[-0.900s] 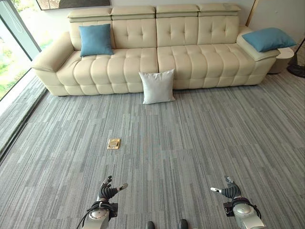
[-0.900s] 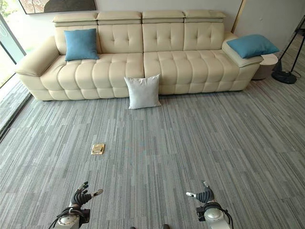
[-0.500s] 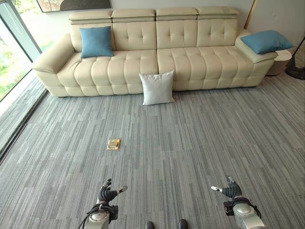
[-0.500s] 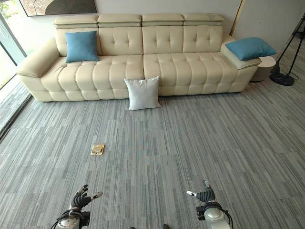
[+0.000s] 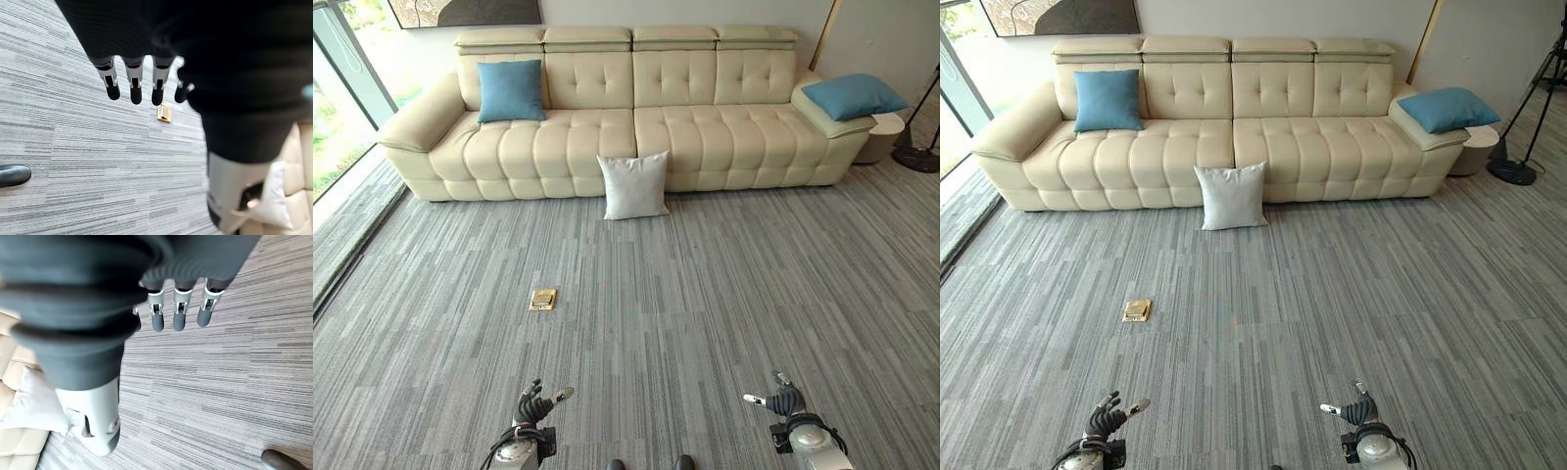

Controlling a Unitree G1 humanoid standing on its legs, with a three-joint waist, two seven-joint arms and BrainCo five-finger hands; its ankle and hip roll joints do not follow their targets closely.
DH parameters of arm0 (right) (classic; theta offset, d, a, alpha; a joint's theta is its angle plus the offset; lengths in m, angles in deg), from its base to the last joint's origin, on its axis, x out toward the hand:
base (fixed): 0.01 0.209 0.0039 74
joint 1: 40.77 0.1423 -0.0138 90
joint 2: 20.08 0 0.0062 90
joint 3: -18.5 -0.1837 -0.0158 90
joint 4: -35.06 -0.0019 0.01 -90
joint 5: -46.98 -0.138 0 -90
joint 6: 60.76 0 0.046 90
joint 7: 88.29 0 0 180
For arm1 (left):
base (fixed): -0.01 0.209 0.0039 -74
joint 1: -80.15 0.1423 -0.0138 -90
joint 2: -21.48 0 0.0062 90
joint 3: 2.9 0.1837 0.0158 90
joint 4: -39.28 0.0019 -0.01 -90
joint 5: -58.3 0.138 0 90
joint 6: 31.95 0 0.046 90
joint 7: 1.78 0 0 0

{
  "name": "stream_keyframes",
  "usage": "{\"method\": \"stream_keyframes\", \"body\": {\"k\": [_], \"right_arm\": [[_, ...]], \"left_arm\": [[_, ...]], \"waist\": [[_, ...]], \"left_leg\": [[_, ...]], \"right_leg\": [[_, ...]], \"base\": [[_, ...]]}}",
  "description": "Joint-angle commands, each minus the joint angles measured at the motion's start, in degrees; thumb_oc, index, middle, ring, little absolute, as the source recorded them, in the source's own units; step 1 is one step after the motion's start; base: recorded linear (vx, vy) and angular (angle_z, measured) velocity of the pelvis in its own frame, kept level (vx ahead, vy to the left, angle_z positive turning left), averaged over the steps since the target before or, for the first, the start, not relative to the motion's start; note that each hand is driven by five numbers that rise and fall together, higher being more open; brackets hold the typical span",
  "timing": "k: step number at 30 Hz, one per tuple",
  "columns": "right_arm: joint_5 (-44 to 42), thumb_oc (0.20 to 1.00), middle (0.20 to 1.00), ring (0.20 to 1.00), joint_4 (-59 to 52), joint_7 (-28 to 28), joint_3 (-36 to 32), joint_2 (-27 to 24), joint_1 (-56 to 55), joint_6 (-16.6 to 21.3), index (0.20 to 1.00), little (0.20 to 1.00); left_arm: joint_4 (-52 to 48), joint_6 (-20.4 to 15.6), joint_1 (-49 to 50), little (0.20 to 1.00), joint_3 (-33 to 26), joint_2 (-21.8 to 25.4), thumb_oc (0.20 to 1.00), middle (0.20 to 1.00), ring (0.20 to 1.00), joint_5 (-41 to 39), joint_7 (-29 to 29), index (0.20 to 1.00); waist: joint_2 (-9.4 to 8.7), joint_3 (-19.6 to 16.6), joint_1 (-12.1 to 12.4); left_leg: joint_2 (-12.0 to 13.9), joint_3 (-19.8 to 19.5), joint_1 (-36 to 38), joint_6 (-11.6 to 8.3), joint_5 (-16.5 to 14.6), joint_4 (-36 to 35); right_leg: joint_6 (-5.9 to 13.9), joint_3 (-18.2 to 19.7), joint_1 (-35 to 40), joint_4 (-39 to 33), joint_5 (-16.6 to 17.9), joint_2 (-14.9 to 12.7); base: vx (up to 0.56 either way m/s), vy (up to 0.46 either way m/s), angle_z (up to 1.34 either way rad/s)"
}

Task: Pick up all the scattered cushions and arrange them neatly on the sofa.

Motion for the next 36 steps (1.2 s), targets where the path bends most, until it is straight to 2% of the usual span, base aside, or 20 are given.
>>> {"method": "stream_keyframes", "body": {"k": [1,20,27,28,30,31,33,35,36], "right_arm": [[-0.3,1.0,1.0,1.0,0.1,0.0,1.2,0.3,2.0,1.0,1.0,1.0],[-1.3,1.0,1.0,1.0,-2.4,0.3,0.4,-0.3,1.4,1.0,1.0,1.0],[-0.4,1.0,1.0,1.0,-2.9,0.6,0.7,-0.8,1.9,0.8,1.0,1.0],[0.1,1.0,1.0,1.0,-3.0,0.5,0.9,-1.1,2.3,0.5,1.0,1.0],[0.5,1.0,1.0,1.0,-3.4,0.2,0.9,-1.0,2.4,0.1,1.0,1.0],[0.6,1.0,1.0,1.0,-3.1,0.0,1.1,-0.5,2.4,-0.2,1.0,1.0],[0.2,1.0,1.0,1.0,-2.4,-0.1,1.5,0.2,2.3,-0.3,1.0,1.0],[0.0,1.0,1.0,1.0,-2.1,-0.2,1.7,0.4,2.3,-0.4,1.0,1.0],[-0.1,1.0,1.0,1.0,-1.6,-0.2,1.6,0.3,2.4,-0.3,1.0,1.0]], "left_arm": [[0.3,-1.8,-2.8,1.0,0.5,1.2,1.0,1.0,1.0,-0.9,-0.7,1.0],[-2.0,-1.0,-1.9,1.0,0.6,2.2,1.0,1.0,1.0,1.6,-0.4,1.0],[-3.2,-0.9,-2.3,1.0,0.5,3.3,1.0,1.0,1.0,3.9,0.3,1.0],[-3.6,-0.9,-2.3,1.0,0.9,3.6,1.0,1.0,1.0,3.8,0.0,1.0],[-4.3,-0.7,-2.5,1.0,1.0,4.2,1.0,1.0,1.0,3.6,0.0,1.0],[-4.6,-0.6,-2.7,1.0,0.8,4.6,1.0,1.0,1.0,3.7,0.1,1.0],[-3.6,-0.5,-3.4,1.0,0.7,4.9,1.0,1.0,1.0,3.9,0.3,1.0],[-3.4,-0.5,-3.6,1.0,0.8,4.9,1.0,1.0,1.0,3.9,0.2,1.0],[-3.5,-0.6,-3.9,1.0,0.8,4.9,1.0,1.0,1.0,3.9,0.2,1.0]], "waist": [[-1.09,-0.7,-0.2],[-0.76,0.7,0.3],[-1.77,2.0,1.2],[-2.02,2.3,1.3],[-2.06,3.4,1.4],[-1.89,4.7,1.1],[-1.25,5.9,0.6],[-1.24,6.0,0.5],[-1.19,6.1,0.3]], "left_leg": [[4.9,-0.5,1.1,-6.04,-2.1,-0.4],[4.4,-1.0,0.5,-5.75,-2.4,-0.4],[3.6,-1.5,-1.2,-5.14,-2.5,-0.4],[3.2,-1.7,-1.2,-4.51,-2.8,-0.4],[2.5,-1.7,-1.1,-3.03,-3.6,-0.4],[2.1,-1.7,-0.3,-2.18,-3.9,-0.4],[2.4,-1.2,0.8,-1.78,-4.4,-0.4],[2.3,-1.1,1.3,-1.95,-4.8,-0.4],[2.1,-1.1,1.7,-2.13,-5.2,-0.4]], "right_leg": [[5.76,0.4,2.6,0.1,-6.3,-3.8],[6.14,-0.1,2.1,0.1,-6.0,-4.2],[6.61,-0.8,1.2,0.2,-5.9,-4.8],[6.85,-0.7,0.4,2.3,-6.4,-5.3],[7.39,0.6,-4.2,11.0,-7.5,-6.0],[8.18,1.5,-8.3,19.3,-5.8,-6.7],[8.56,2.3,-13.2,27.8,-4.5,-6.2],[8.03,2.1,-14.3,27.5,-5.2,-5.6],[7.32,1.4,-14.6,24.8,-5.9,-4.9]], "base": [[0.0,0.0,0.0],[0.0,0.0,0.0],[0.02,0.061,0.05],[0.02,0.209,0.04],[-0.04,0.213,0.04],[-0.03,0.186,-0.08],[0.05,0.148,-0.11],[0.1,0.035,-0.06],[0.17,-0.026,0.02]]}}
